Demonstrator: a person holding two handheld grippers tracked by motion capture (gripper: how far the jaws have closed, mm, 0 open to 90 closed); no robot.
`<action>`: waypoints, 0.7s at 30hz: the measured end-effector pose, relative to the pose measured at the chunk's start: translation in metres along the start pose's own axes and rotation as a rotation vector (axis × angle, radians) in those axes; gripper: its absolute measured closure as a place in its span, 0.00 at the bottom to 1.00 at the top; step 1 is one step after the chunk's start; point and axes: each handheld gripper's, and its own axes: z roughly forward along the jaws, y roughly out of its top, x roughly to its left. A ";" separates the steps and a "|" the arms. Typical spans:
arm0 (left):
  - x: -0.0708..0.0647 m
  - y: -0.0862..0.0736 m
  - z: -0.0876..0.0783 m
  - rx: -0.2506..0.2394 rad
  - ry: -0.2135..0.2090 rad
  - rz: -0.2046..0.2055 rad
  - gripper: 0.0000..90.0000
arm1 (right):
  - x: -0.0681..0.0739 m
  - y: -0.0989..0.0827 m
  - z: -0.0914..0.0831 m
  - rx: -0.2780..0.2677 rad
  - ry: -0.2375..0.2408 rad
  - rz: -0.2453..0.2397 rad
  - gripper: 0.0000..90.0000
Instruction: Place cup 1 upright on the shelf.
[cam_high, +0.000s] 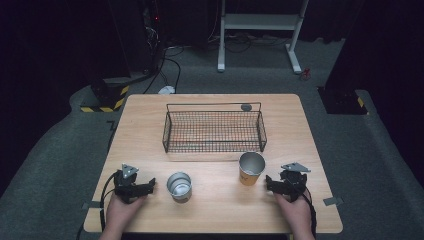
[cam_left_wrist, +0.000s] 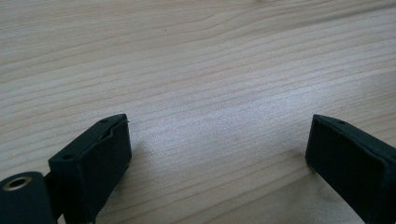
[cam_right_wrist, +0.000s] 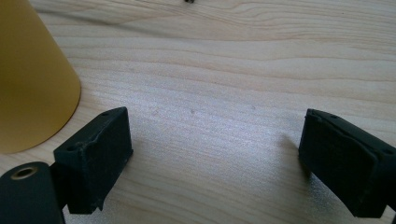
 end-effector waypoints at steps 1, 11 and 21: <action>0.000 0.000 0.000 0.000 0.002 0.001 0.08 | 0.000 0.000 0.000 0.000 0.001 0.001 0.10; 0.002 -0.001 -0.004 -0.001 -0.008 0.004 0.15 | 0.000 0.000 0.000 0.001 0.001 0.002 0.10; 0.003 0.000 -0.004 0.023 -0.026 0.020 0.12 | 0.000 0.000 0.000 0.001 0.001 0.002 0.10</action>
